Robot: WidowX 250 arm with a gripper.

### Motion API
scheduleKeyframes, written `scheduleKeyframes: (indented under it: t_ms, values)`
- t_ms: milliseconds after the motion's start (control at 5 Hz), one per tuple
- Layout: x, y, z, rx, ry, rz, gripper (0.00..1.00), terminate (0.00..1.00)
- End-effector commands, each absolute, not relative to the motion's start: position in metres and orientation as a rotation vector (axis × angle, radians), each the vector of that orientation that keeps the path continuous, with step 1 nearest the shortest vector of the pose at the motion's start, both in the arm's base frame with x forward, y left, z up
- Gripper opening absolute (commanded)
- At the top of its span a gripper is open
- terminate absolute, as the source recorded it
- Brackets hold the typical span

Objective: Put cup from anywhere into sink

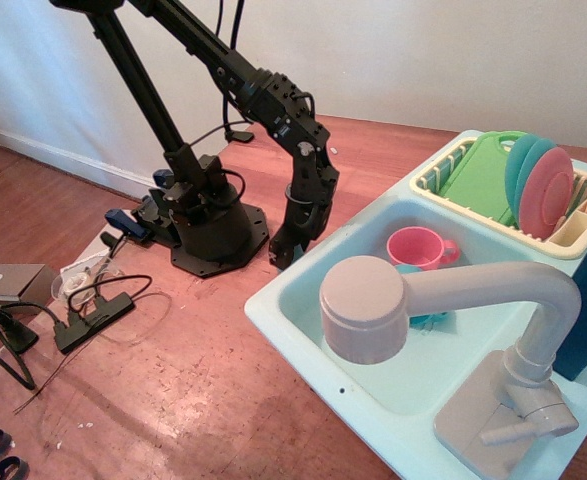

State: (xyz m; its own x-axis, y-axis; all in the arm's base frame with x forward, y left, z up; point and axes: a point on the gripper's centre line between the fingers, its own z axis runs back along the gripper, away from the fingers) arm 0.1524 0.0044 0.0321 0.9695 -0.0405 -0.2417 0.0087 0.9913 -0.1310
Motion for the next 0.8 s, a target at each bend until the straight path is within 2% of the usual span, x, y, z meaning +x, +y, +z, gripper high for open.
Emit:
scheduleKeyframes:
  t_ms: [0,200,400,600]
  values:
    - [0.163,0.016,0.062,-0.080,0.194,-0.071,0.00,0.00]
    - [0.170,0.039,0.109,-0.002,0.201,-0.091,0.00,0.00]
    - [0.188,0.060,0.157,0.073,0.167,-0.117,0.00,0.00]
    - [0.222,0.063,0.169,0.103,0.083,-0.170,0.00,0.00]
